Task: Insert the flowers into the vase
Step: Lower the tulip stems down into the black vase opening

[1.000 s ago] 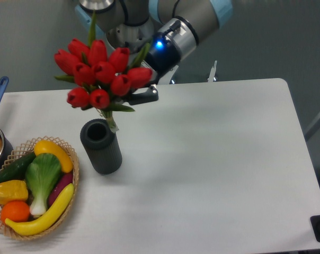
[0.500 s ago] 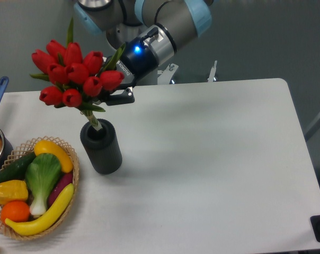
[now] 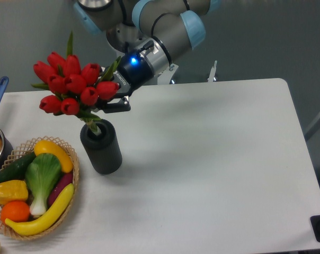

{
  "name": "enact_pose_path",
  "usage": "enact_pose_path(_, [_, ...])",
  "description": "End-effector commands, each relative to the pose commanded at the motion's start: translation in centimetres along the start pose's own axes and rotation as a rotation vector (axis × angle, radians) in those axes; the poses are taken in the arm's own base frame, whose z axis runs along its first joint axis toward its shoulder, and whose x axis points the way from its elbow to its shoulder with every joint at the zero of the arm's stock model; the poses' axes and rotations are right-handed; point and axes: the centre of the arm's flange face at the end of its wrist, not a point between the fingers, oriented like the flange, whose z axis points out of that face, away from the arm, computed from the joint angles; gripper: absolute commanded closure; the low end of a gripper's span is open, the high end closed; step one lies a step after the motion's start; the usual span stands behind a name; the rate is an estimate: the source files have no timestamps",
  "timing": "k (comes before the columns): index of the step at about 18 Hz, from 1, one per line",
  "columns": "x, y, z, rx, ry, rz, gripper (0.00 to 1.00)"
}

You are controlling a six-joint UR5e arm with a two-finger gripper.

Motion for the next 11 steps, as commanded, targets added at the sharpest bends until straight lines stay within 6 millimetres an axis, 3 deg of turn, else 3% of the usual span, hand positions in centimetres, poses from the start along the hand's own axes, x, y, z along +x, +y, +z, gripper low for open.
enact_pose_path(6, [-0.2, 4.1, 0.8, -0.007, 0.017, 0.0, 0.95])
enact_pose_path(11, [0.5, 6.2, 1.1, -0.01, 0.026, -0.017, 0.73])
